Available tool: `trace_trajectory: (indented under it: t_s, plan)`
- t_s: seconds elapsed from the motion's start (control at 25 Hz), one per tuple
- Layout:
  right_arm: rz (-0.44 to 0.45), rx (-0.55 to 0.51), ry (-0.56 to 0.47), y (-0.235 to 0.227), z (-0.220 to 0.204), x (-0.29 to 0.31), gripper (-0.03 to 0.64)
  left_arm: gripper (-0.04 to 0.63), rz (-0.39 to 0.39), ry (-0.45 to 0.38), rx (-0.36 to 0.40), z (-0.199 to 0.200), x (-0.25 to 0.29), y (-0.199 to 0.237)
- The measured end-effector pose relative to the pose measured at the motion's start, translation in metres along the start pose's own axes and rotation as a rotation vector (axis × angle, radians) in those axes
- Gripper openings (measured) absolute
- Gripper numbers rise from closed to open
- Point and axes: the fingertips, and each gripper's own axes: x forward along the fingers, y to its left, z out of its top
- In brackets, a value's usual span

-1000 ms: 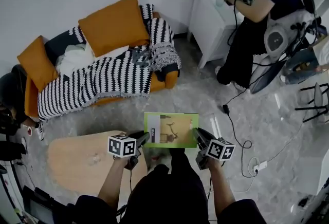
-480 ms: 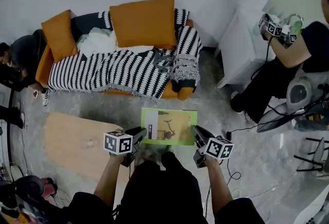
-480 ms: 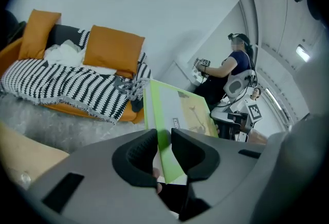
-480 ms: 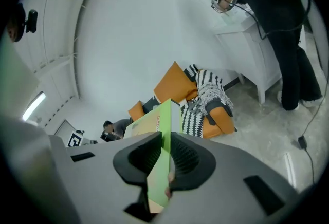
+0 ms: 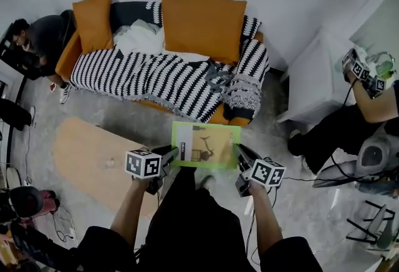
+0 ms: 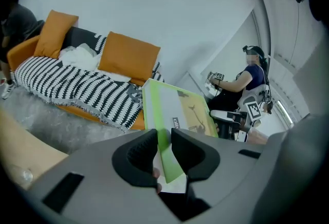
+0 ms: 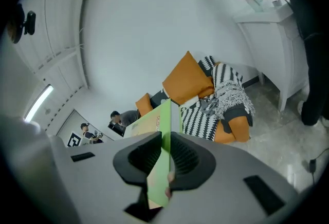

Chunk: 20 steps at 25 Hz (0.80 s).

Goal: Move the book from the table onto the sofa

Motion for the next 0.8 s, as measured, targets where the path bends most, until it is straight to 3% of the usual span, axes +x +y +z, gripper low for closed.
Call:
trace_trajectory:
  t_s: [0.2, 0.56, 0.8]
  plan:
    - [0.006, -0.026, 0.020, 0.008, 0.026, 0.047, 0.072, 0.096, 0.005, -0.025, -0.028, 0.032, 0.005, 0.035]
    - [-0.032, -0.027, 0.054, 0.026, 0.093, 0.167, 0.072, 0.096, -0.019, -0.021, -0.061, 0.134, 0.021, 0.125]
    - [-0.043, -0.012, 0.077, 0.026, 0.120, 0.226, 0.072, 0.095, -0.016, -0.019, -0.074, 0.181, 0.033, 0.172]
